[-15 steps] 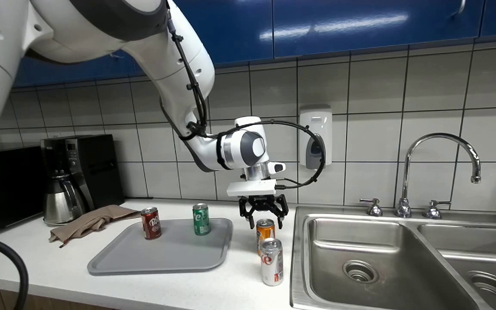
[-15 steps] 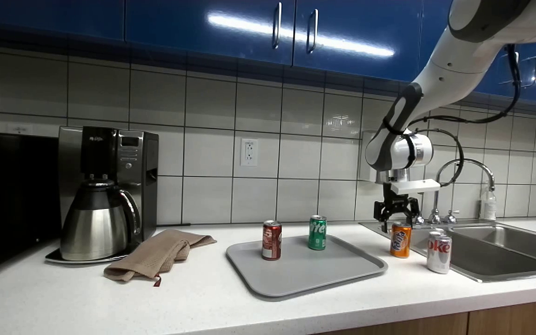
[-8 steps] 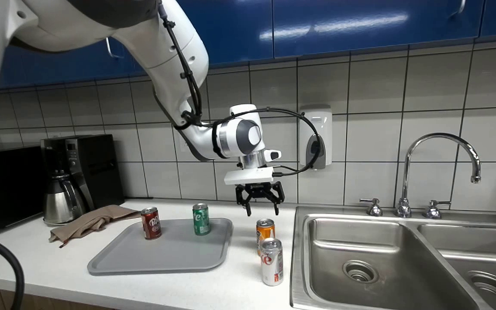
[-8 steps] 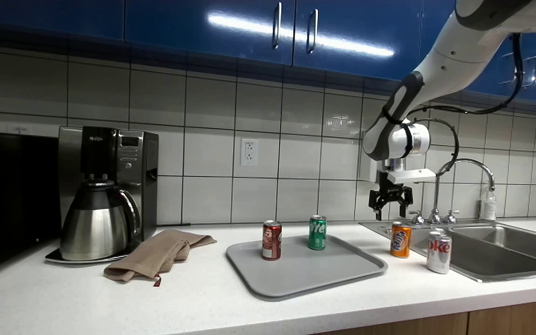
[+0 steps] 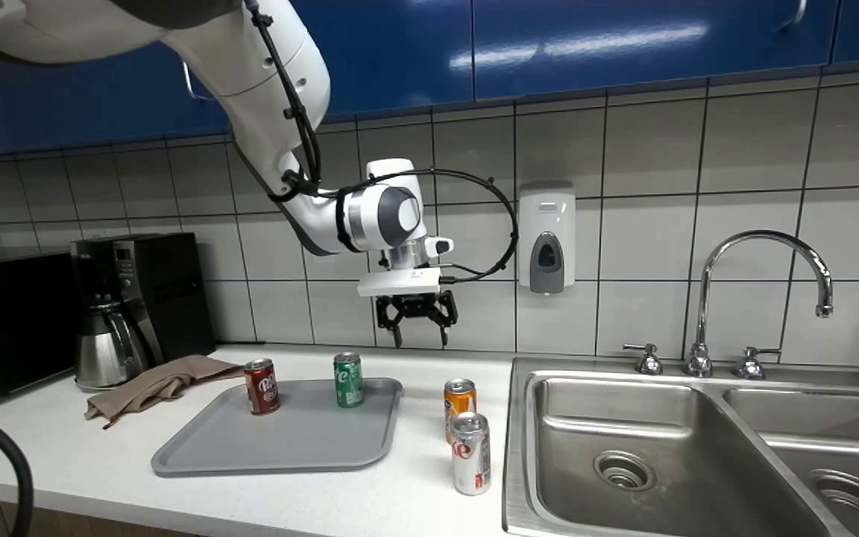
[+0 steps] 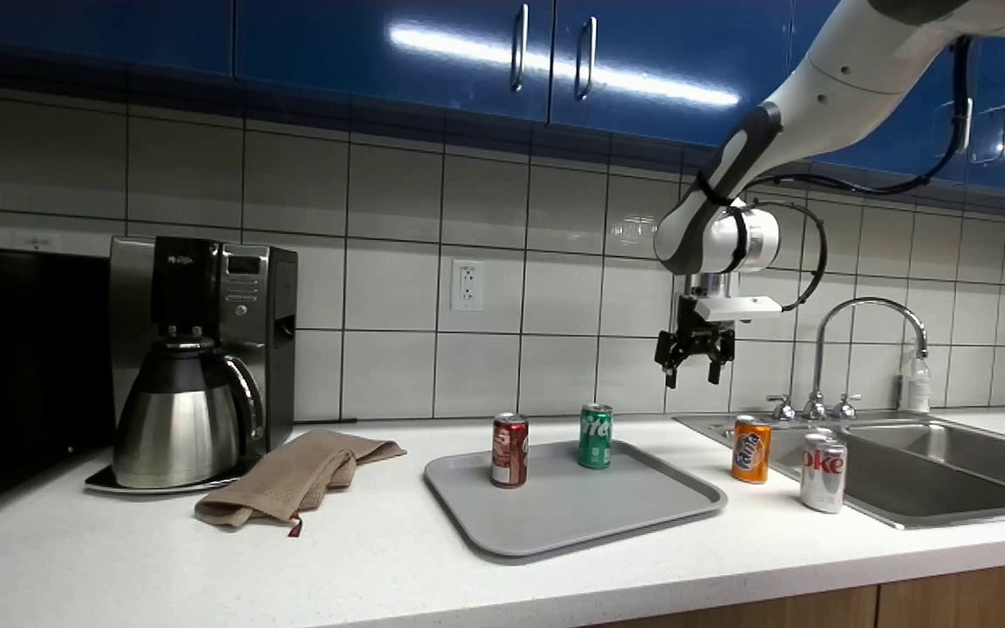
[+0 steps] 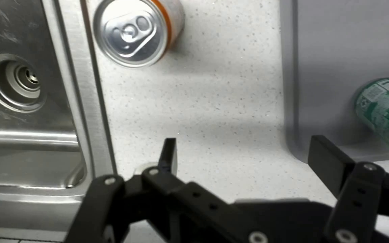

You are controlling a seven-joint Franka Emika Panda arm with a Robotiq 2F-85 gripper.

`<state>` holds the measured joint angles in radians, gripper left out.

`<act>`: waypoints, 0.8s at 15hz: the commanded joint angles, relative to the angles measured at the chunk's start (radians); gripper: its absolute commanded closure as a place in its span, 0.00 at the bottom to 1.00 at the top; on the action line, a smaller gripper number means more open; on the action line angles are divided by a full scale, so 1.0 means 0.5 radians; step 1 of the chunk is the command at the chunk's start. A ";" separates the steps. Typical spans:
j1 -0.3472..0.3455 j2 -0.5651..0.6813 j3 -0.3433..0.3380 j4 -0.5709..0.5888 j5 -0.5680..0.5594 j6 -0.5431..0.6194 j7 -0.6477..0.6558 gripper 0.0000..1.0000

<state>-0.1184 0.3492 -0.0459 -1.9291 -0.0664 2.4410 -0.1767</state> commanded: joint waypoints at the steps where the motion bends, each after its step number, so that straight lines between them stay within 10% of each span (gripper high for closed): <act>1: 0.016 -0.066 0.064 -0.037 0.073 0.014 -0.086 0.00; 12: 0.179 -0.120 0.203 -0.058 0.103 0.010 -0.063 0.00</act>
<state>-0.0448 0.3313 0.0352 -1.9293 -0.0316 2.4420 -0.1861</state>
